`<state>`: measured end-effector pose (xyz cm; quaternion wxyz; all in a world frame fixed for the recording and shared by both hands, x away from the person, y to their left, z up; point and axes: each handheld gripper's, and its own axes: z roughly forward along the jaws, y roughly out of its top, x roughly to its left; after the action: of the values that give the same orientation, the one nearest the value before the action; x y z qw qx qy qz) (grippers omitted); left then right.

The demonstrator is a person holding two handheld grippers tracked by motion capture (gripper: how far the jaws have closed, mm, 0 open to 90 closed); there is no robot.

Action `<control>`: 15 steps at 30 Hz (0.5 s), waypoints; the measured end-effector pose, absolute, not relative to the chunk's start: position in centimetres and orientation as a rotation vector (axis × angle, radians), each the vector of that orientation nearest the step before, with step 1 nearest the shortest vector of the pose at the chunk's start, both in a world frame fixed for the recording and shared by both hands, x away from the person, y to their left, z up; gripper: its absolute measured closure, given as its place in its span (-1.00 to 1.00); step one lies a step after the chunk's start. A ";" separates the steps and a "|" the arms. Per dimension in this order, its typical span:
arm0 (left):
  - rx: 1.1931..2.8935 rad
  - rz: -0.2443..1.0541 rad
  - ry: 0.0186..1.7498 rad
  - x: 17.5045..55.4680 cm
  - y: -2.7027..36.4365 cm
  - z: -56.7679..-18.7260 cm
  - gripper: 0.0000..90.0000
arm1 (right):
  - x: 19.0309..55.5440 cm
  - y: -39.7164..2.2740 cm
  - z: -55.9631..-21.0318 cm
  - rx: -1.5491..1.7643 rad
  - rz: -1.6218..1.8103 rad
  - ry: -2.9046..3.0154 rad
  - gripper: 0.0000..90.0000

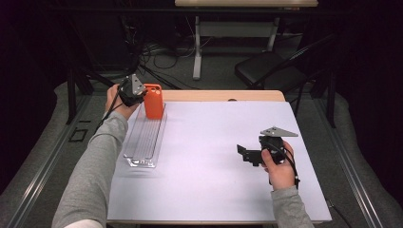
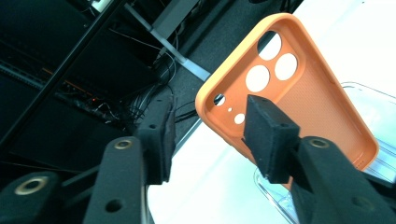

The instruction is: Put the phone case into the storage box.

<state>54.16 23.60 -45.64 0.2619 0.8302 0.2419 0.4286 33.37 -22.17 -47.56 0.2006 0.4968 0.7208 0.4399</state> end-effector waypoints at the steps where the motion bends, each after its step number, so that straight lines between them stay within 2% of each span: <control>1: 2.241 1.153 0.663 54.1 23.6 -45.6 0.15 | 33.4 -22.2 -47.6 1.388 1.229 2.014 -0.85; 6: 2.240 1.143 0.691 54.1 23.6 -45.6 0.09 | 33.4 -22.1 -47.6 1.390 1.229 2.017 -0.85; 15: 2.241 1.154 0.753 53.7 23.8 -45.1 0.09 | 33.4 -22.1 -47.6 1.384 1.229 2.017 -0.85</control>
<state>53.69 23.79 -45.11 0.2528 0.8242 0.2770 0.4243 33.39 -22.15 -47.58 0.2008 0.4954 0.7218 0.4397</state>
